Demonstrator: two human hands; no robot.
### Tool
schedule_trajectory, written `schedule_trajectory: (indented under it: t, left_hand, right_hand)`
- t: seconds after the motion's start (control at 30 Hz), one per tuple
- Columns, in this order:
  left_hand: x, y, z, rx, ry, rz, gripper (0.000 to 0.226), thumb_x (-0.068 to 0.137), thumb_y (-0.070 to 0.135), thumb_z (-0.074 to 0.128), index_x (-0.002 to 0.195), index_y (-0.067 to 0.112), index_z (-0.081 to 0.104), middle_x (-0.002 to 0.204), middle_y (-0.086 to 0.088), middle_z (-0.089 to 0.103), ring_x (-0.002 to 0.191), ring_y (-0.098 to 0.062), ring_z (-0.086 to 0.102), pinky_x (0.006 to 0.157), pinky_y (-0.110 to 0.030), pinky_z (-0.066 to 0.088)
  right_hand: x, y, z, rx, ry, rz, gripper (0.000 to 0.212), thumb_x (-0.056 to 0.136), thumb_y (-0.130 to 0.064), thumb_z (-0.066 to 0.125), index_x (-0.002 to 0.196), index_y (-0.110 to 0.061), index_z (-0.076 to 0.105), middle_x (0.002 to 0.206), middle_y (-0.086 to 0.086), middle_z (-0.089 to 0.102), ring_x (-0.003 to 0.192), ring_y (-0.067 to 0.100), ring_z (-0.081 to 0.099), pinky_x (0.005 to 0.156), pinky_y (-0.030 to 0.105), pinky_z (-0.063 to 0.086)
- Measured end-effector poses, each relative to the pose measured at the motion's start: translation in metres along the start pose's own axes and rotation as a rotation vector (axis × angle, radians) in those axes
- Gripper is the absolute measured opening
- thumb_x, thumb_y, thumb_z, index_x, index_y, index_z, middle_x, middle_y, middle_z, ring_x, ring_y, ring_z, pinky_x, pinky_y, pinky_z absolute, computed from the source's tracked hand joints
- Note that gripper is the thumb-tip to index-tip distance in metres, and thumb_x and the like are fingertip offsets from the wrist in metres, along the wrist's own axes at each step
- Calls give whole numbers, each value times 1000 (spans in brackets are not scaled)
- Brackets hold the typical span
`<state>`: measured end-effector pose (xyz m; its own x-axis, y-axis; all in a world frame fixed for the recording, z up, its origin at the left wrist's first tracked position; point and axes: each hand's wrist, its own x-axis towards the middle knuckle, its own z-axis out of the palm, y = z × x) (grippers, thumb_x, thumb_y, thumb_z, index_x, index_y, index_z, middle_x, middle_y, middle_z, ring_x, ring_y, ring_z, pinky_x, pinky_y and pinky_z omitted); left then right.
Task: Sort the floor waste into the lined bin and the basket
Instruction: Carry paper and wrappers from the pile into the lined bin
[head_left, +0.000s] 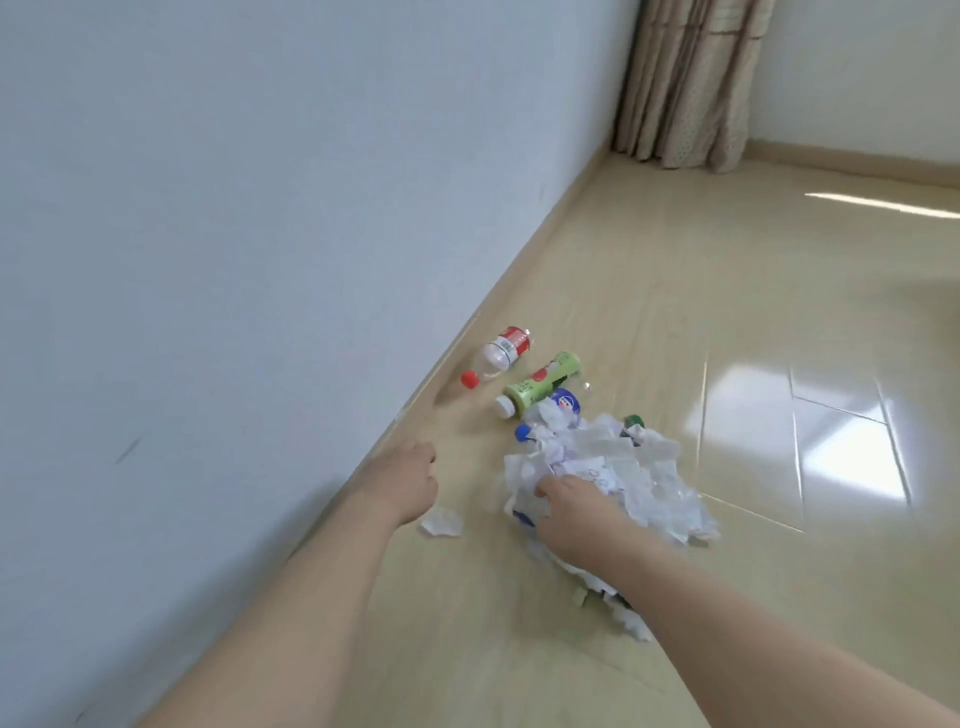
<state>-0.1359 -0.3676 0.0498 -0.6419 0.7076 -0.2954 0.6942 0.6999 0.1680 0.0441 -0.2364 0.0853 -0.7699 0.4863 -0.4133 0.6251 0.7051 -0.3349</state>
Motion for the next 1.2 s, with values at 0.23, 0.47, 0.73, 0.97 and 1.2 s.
schedule_trajectory:
  t: [0.23,0.47,0.73,0.97,1.2]
  left_hand:
    - [3,-11,104,-65,-51,-31,53,94,34,44,143,23,31,129,-9,42,110,-32,52,88,-38,46]
    - [18,-30,144,-36,490,61,22,90,24,45,73,17,57,66,-1,53,52,-25,54,44,-34,41]
    - [32,-34,157,-116,574,-67,23,88,23,39,74,15,57,64,-2,52,51,-25,50,45,-33,38]
    - [36,-37,159,-124,610,-61,16,83,18,43,72,17,55,61,1,50,48,-23,47,44,-31,35]
    - [36,-35,160,-139,614,-70,14,82,16,44,72,17,54,61,1,49,48,-22,46,45,-29,32]
  right_hand:
    - [35,-3,54,-130,-18,8,26,93,-15,39,116,-13,51,118,5,52,106,25,53,79,31,41]
    - [89,-14,50,-469,217,-248,36,93,-22,43,128,-19,50,131,2,44,122,26,36,96,31,23]
    - [142,-33,69,-712,56,-363,29,84,-10,46,109,-14,59,143,8,22,134,30,16,98,40,4]
    - [156,-43,64,-739,-2,-294,36,81,-10,44,115,-16,51,119,3,43,120,27,31,101,38,15]
    - [163,-38,53,-832,-106,-376,37,81,-3,45,115,-16,50,111,1,50,116,25,36,104,38,18]
